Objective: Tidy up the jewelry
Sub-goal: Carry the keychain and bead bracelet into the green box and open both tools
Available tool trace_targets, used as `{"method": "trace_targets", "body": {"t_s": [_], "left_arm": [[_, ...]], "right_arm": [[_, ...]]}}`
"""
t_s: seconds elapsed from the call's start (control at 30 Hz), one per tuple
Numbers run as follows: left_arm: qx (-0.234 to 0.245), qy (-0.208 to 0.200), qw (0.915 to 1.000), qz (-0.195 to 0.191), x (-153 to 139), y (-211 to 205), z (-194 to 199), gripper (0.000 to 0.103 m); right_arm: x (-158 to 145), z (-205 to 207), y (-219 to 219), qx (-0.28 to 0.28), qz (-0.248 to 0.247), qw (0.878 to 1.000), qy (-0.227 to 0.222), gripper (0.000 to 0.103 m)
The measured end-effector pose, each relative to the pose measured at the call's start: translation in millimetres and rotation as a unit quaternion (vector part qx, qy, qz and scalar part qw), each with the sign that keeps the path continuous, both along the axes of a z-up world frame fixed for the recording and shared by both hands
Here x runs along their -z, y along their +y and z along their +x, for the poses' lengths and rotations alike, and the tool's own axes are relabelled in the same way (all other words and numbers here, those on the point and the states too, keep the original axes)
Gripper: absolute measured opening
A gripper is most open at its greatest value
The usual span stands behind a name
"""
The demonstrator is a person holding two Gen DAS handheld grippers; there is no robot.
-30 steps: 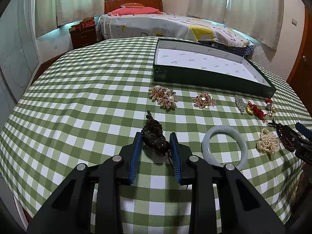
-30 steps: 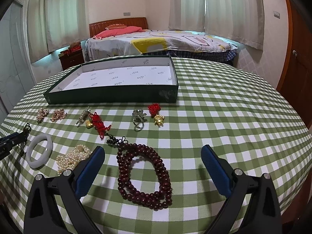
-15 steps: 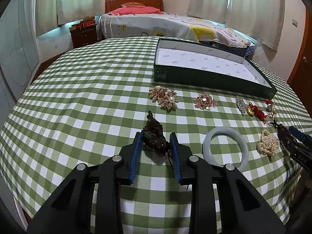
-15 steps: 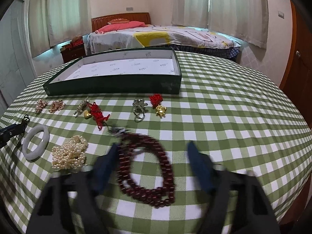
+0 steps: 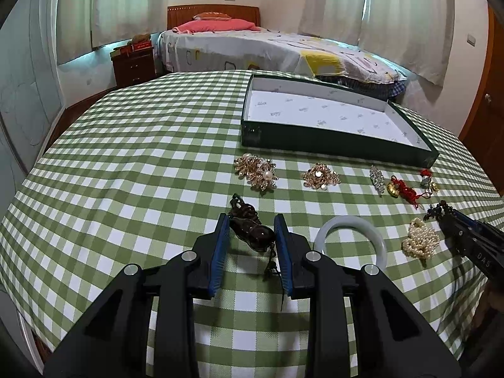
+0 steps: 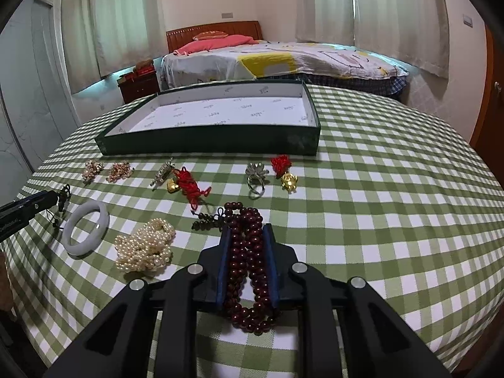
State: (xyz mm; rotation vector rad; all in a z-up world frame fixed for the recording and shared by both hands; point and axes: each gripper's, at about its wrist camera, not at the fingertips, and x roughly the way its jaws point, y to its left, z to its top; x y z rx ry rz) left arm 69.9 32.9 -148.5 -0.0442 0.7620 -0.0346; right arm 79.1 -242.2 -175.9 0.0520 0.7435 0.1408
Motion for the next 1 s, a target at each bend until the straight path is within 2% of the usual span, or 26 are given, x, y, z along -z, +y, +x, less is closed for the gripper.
{"method": "trace_targets", "body": {"t_s": [0.4,0.6,1.0], "left_arm": [[0.006,-0.025,0.9996,-0.008,-20.3,-4.0,-0.2,0.029],[0.014,-0.046,0.9987,-0.014,-42.1,-9.3,7.3,0.029],[0.051,-0.125,0.9908,-0.005,-99.9,-37.0,63.2,0.029]], "right_arm": [[-24.2,1.5,-1.7,0.000,0.019,0.999,-0.029,0.021],[-42.2,7.4,-3.9,0.003,0.030,0.998,-0.049,0.021],[-86.5,61.1,-5.9,0.003,0.044,0.994,-0.098,0.021]]}}
